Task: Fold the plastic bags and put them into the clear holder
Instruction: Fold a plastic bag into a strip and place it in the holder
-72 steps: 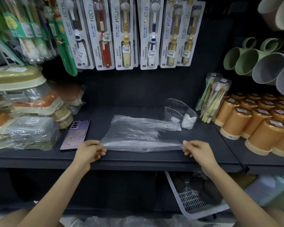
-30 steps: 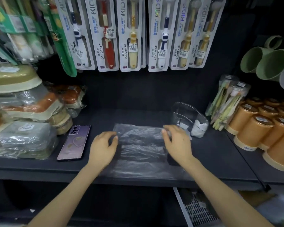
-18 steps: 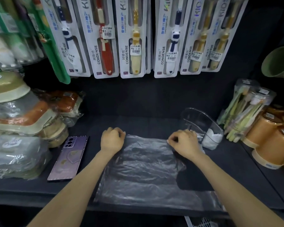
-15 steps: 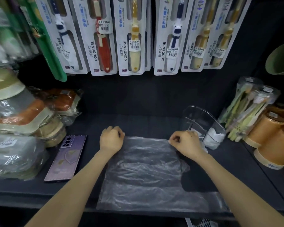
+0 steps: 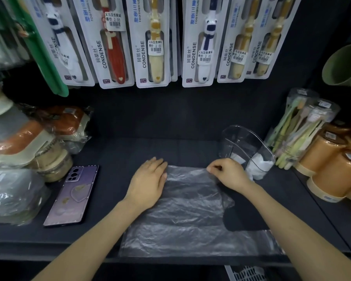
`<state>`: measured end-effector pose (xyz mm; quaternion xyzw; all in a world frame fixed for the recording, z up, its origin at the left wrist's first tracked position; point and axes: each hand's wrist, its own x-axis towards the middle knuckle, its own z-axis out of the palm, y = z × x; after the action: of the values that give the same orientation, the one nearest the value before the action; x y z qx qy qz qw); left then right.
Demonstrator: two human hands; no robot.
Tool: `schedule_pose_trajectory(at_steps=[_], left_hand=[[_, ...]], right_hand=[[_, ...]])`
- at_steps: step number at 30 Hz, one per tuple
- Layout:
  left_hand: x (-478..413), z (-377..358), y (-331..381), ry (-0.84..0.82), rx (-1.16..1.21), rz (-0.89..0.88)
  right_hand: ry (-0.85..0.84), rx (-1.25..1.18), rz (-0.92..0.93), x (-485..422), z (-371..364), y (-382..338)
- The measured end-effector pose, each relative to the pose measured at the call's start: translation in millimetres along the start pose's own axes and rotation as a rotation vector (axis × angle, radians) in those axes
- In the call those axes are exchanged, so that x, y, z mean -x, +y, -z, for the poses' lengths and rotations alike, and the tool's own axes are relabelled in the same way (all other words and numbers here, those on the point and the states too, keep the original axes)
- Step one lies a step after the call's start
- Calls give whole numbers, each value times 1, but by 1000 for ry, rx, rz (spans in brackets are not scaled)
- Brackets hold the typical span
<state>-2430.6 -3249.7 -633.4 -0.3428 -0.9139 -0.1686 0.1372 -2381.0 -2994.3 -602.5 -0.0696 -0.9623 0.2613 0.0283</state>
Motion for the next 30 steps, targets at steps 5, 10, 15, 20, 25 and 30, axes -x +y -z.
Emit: schedule_pose_trajectory(at_steps=[5, 10, 15, 20, 25, 30], left_hand=[[3, -4, -9, -283, -13, 137], [-3, 10, -5, -357, 252, 283], [3, 22, 3, -216, 66, 175], [13, 5, 0, -312, -82, 180], [15, 4, -10, -362, -85, 216], [17, 6, -8, -364, -67, 209]], right_hand=[[-66, 5, -12, -2, 6, 5], [145, 199, 108, -2, 3, 3], [394, 365, 317, 7, -16, -43], [-20, 469, 322, 19, -52, -86], [-104, 473, 132, 21, -50, -42], [-107, 413, -104, 23, -19, 7]])
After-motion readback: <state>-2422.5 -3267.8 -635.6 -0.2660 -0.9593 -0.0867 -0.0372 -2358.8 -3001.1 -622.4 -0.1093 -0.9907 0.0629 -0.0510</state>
